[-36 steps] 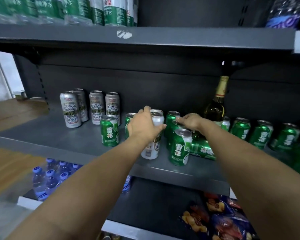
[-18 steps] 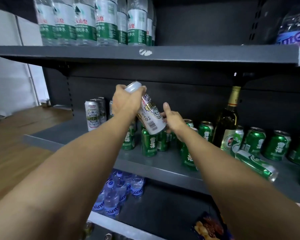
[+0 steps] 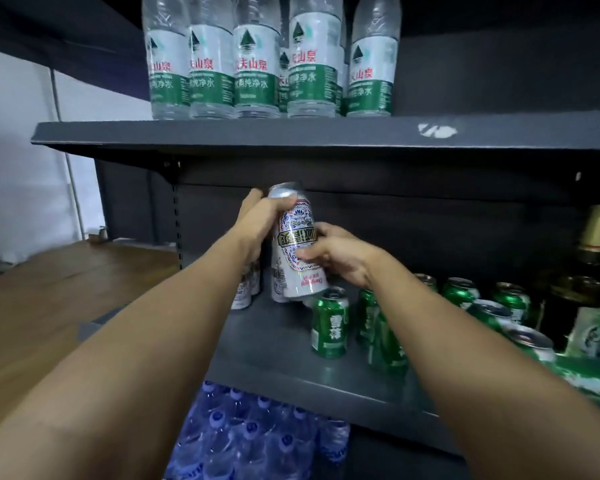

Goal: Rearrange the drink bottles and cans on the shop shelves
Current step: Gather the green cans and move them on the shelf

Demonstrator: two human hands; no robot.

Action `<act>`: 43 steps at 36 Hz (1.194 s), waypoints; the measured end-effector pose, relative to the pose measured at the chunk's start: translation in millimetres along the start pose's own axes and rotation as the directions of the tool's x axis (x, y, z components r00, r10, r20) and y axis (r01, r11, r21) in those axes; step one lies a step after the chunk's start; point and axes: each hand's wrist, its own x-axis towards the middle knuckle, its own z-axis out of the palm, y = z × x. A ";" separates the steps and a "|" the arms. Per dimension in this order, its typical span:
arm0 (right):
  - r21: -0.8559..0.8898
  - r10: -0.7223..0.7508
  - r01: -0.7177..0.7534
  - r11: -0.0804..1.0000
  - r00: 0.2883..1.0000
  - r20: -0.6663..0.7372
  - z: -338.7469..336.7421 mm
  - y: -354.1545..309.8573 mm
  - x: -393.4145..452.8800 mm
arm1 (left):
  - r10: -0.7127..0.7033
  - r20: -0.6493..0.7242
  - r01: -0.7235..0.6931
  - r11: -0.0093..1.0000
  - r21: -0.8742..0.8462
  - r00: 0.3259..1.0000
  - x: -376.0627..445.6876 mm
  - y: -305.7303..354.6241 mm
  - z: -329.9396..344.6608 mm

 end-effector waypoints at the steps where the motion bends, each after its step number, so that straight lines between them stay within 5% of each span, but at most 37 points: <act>1: -0.034 0.004 -0.007 0.999 0.997 -0.073 9.1 0.0 10.0 | -0.018 0.022 0.018 0.999 0.034 1.000 9.9 -1.5 -8.8; 3: -0.214 -0.040 -0.011 0.977 0.972 -0.232 29.6 4.7 32.9 | -0.042 0.083 0.027 0.986 0.164 0.996 28.9 -5.8 -23.5; 6: -0.583 -0.141 -0.110 0.805 0.919 -0.369 53.7 16.7 59.3 | -0.046 0.143 -0.005 0.942 0.336 0.989 48.1 -11.8 -36.7; 8: -0.560 -0.125 -0.120 0.820 0.916 -0.380 59.6 26.4 71.5 | -0.079 0.198 -0.001 0.927 0.374 0.977 60.6 -13.9 -45.7; 12: -0.235 0.033 -0.130 0.963 0.925 -0.379 47.6 18.3 75.7 | -0.151 0.322 0.018 0.925 0.380 0.935 78.1 -23.8 -58.1; 16: -0.239 0.067 -0.143 0.960 0.951 -0.301 36.7 5.7 84.0 | -0.246 0.406 0.086 0.923 0.374 0.880 87.1 -37.5 -59.3; 22: -0.582 -0.027 -0.188 0.791 0.940 -0.340 41.6 15.1 97.0 | -0.292 0.539 0.104 0.931 0.350 0.790 94.9 -47.0 -58.4; 25: -0.756 -0.074 -0.284 0.590 0.913 -0.401 49.8 21.1 101.7 | -0.310 0.549 -0.019 0.859 0.511 0.776 100.4 -46.9 -61.6; 29: -0.827 -0.134 -0.406 0.390 0.863 -0.487 70.9 32.3 111.1 | -0.296 0.522 -0.134 0.759 0.637 0.800 106.3 -47.4 -66.3; 33: -0.769 -0.124 -0.502 0.397 0.800 -0.587 77.8 41.0 121.4 | -0.187 0.408 -0.120 0.775 0.620 0.894 115.4 -60.9 -65.3; 38: -0.734 -0.082 -0.569 0.371 0.767 -0.637 82.3 47.5 132.0 | -0.038 0.264 -0.218 0.455 0.863 0.964 134.0 -71.6 -84.1; 43: -0.751 -0.095 -0.576 0.322 0.770 -0.631 88.5 50.9 146.2 | -0.070 0.322 -0.295 0.257 0.920 0.944 148.2 -93.0 -99.3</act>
